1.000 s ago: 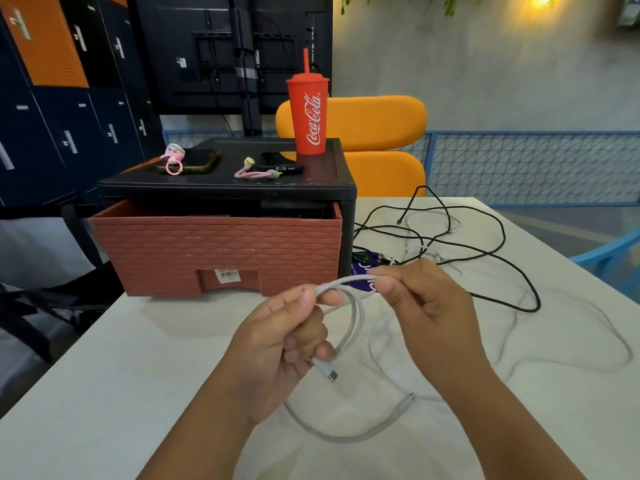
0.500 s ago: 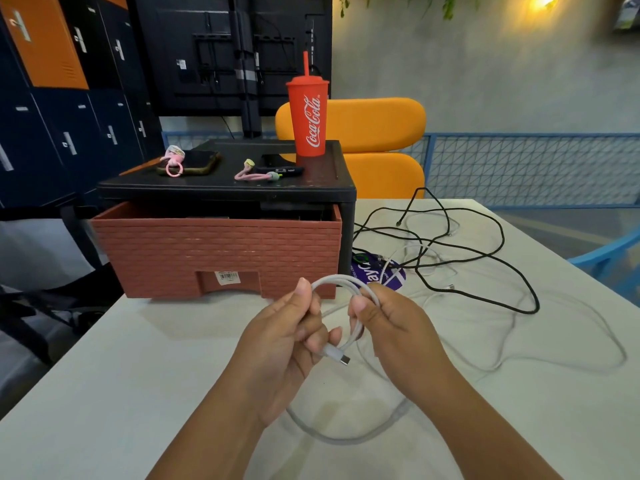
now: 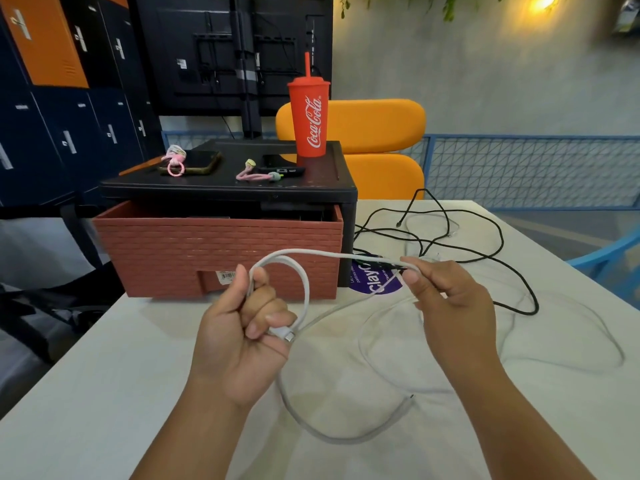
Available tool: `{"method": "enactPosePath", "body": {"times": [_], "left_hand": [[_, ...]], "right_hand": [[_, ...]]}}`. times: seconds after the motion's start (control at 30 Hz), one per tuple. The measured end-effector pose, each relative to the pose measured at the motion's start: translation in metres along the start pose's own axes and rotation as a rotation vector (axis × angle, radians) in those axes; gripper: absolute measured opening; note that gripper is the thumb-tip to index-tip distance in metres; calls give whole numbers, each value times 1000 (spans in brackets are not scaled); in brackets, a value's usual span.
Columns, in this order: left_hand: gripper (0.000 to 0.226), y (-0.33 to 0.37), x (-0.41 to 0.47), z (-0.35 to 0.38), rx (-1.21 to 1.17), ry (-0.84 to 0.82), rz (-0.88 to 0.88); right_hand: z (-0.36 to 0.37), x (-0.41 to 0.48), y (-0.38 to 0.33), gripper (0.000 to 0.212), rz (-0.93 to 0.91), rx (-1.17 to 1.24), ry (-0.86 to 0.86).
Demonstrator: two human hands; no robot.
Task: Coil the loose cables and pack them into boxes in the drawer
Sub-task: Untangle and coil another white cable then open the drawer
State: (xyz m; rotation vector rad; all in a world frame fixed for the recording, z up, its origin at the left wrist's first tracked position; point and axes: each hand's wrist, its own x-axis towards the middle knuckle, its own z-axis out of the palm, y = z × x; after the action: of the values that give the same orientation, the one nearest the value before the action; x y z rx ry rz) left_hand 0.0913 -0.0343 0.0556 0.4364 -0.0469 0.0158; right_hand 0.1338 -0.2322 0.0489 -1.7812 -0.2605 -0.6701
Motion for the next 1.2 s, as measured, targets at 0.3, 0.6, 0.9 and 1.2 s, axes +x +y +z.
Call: {"method": "enactPosePath", "body": {"times": [0.3, 0.6, 0.9, 1.2], "left_hand": [[36, 16, 8, -21, -59, -228, -5], [30, -11, 3, -2, 600, -45, 276], [33, -34, -5, -5, 1301, -188, 221], [27, -23, -10, 3, 1068, -256, -24]], "right_hand": [[12, -13, -8, 27, -213, -757, -679], [26, -28, -21, 33, -535, -766, -763], [20, -26, -20, 12, -572, -530, -523], [10, -11, -18, 17, -228, -148, -260]]}}
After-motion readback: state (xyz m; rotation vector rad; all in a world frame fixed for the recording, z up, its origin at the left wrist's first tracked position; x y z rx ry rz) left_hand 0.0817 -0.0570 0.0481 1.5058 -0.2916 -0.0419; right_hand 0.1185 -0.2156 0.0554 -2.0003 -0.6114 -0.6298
